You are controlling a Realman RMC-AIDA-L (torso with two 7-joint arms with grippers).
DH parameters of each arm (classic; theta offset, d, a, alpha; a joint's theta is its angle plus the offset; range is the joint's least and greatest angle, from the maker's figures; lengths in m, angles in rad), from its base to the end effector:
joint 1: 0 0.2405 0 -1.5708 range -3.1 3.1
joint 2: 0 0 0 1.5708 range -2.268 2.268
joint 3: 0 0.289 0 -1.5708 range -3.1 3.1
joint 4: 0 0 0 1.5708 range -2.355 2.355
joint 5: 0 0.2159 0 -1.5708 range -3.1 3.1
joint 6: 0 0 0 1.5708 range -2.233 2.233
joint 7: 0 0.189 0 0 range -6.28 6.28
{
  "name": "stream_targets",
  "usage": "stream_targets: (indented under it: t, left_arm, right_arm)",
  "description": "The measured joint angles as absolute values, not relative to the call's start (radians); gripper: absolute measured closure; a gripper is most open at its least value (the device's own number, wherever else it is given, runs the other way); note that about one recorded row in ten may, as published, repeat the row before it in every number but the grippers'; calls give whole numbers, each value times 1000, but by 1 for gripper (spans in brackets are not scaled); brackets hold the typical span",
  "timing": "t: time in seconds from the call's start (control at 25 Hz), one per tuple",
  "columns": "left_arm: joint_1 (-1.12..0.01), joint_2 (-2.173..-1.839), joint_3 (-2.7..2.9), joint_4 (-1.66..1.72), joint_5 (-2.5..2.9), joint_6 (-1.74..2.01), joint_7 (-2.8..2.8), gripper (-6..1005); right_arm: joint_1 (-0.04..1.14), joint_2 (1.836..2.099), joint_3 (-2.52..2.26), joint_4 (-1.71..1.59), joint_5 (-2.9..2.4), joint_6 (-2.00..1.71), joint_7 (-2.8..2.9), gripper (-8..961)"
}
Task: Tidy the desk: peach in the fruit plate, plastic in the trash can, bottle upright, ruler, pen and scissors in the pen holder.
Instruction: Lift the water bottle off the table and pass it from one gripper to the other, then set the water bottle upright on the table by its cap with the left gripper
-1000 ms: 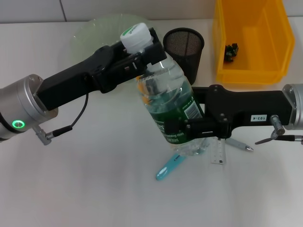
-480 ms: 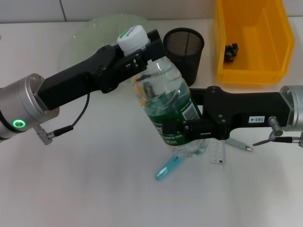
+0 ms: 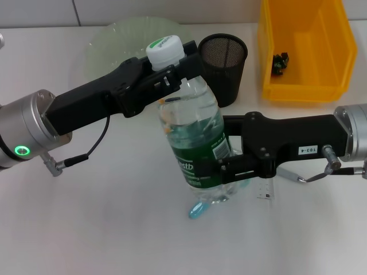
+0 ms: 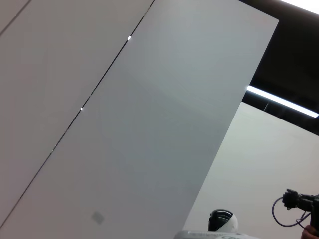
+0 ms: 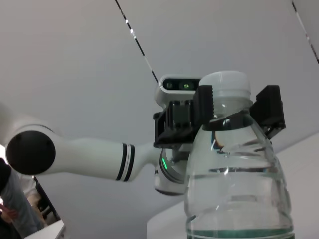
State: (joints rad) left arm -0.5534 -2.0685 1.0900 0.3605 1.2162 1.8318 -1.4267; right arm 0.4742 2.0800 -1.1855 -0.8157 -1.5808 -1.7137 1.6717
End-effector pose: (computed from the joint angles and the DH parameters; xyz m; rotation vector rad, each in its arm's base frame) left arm -0.1800 0.3276 -0.0468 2.4990 0.7251 1.6108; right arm 0.1834 0.3152 -0.0708 2.7732 -0.6165 -0.9388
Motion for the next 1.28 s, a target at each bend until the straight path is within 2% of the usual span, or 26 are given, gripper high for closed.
stream_targets:
  t: [0.2, 0.76, 0.96, 1.28]
  left_arm:
    - [-552, -2063, 1088, 382, 1249, 1830, -1426, 572]
    - [-488, -2016, 936, 521, 1403, 1755, -1284, 570]
    - [-455, -2014, 894, 523, 1425, 1662, -1176, 570]
    - [-404, -2013, 866, 529, 1425, 1545, -1052, 568]
  right_arm:
    - [467, 2079, -1179, -866, -1602, -1715, 1718, 115]
    - [347, 2067, -1009, -883, -1605, -1725, 1710, 115]
    - [316, 2068, -995, -866, -1621, -1727, 1674, 115]
    - [328, 2068, -989, -789, -1650, -1713, 1629, 115]
